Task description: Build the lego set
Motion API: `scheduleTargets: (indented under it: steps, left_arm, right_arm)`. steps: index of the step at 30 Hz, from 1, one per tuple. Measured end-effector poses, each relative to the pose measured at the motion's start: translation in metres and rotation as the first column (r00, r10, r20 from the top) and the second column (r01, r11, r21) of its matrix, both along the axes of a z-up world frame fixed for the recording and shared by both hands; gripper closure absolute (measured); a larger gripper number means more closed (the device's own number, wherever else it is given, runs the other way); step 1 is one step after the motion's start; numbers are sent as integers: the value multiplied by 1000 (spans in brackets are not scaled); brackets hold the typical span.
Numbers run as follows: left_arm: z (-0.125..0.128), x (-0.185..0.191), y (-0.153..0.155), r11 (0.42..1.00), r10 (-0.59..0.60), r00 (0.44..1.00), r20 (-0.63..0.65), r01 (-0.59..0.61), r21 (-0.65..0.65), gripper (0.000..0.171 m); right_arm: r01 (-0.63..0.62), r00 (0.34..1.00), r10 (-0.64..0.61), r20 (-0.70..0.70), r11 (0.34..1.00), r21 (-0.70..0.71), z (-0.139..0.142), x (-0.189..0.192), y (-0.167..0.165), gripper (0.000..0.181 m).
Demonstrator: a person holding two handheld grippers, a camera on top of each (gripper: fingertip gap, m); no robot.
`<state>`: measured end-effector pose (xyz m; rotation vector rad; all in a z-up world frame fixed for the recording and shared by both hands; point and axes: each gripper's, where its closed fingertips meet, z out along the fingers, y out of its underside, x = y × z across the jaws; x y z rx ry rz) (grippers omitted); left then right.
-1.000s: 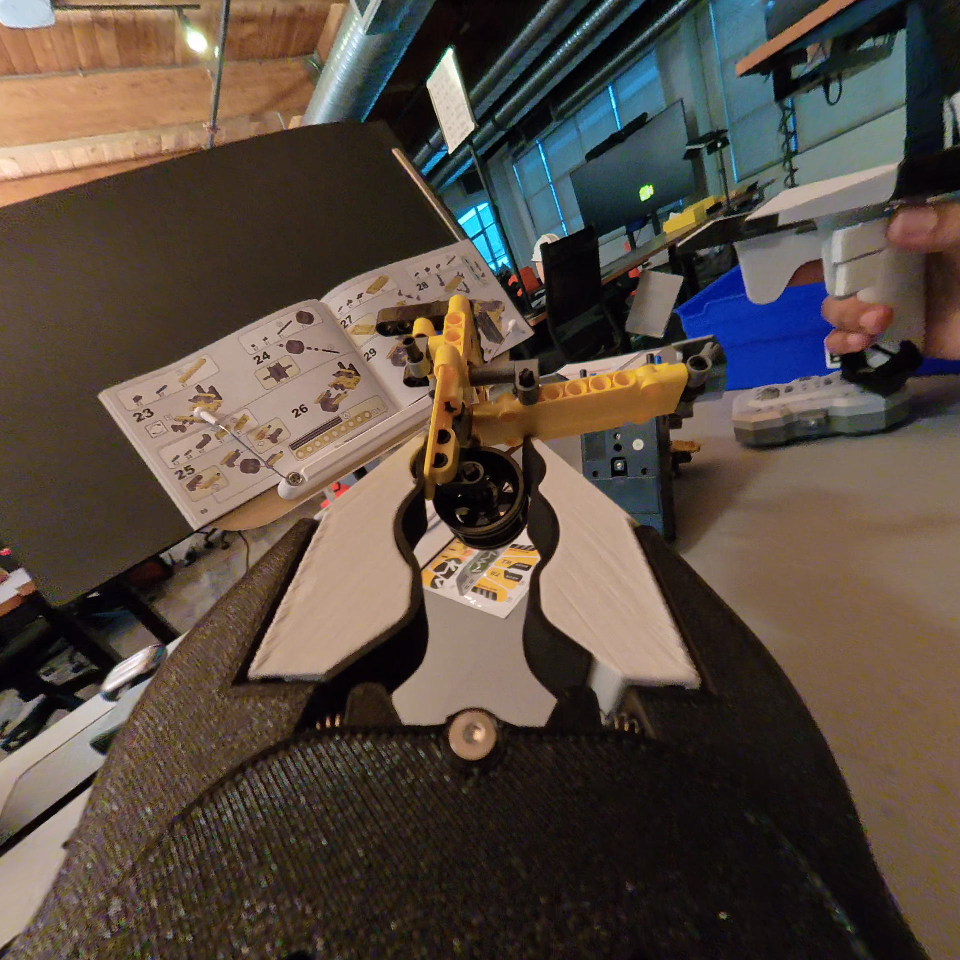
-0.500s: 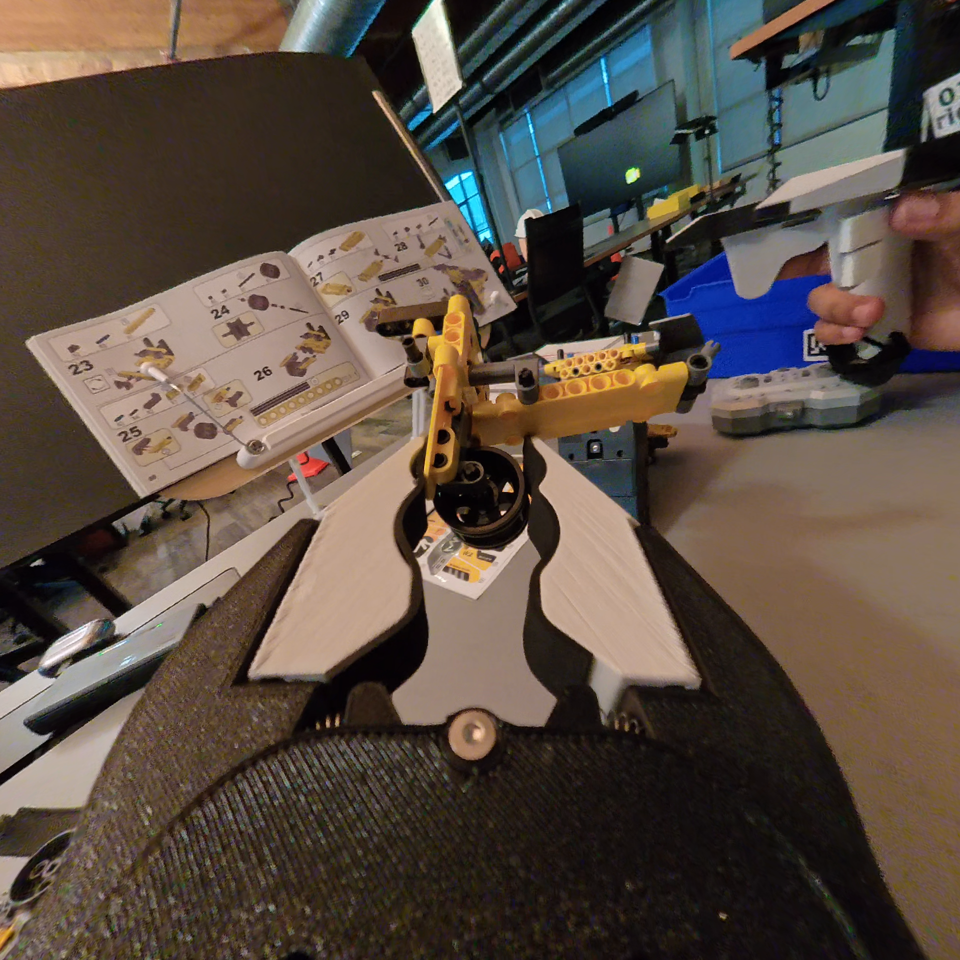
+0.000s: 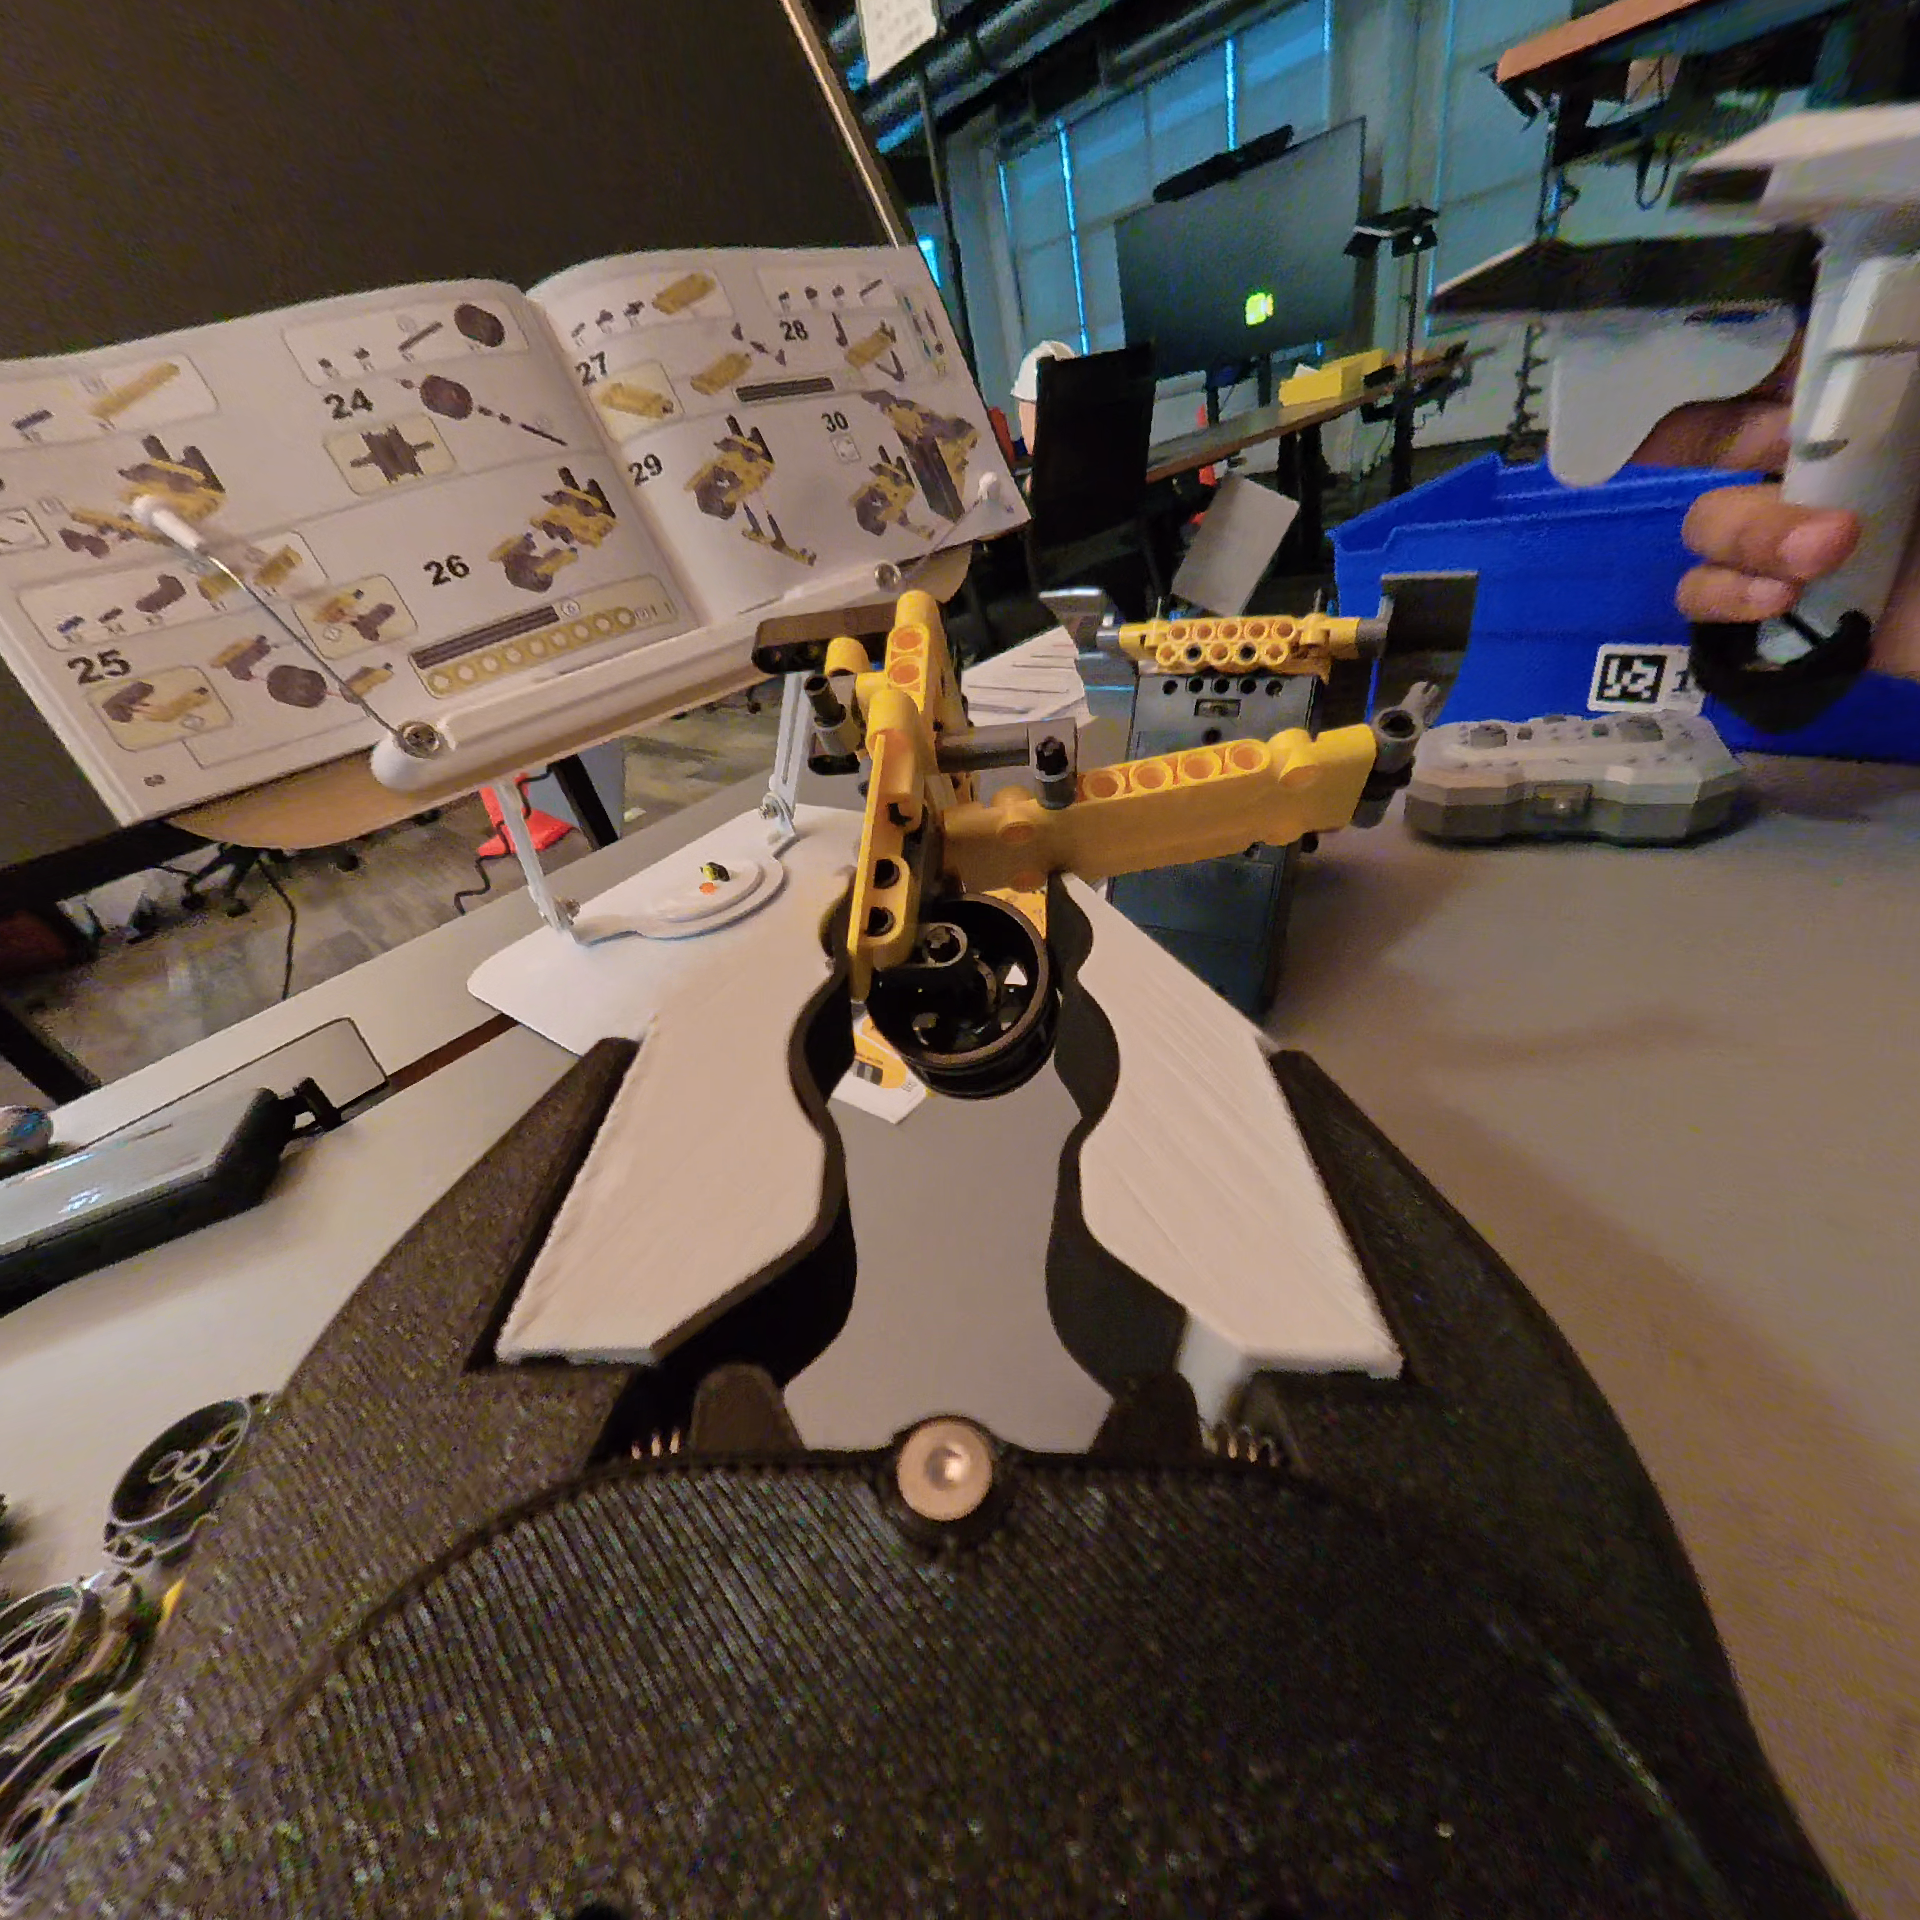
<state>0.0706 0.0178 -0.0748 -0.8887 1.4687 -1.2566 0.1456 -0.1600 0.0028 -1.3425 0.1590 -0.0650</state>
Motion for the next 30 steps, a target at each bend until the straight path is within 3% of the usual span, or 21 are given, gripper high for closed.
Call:
scheduleTargets:
  steps: [16,21,26,30]
  left_arm:
    - [-16,3,-6,998,-35,999,-40,37,57,144]
    - [-19,1,-14,990,-47,999,-26,50,129,144]
    - [-23,2,-12,966,-8,1000,29,0,260,144]
    - [-28,2,-15,931,7,998,59,-28,363,143]
  right_arm:
    - [-76,997,78,15,994,-82,-19,-25,28,110]
    - [-82,997,82,-8,993,-80,-17,-27,29,111]
    - [18,999,-15,31,997,-80,-16,-14,24,110]
    - [-38,999,36,-38,998,-52,-13,-18,24,109]
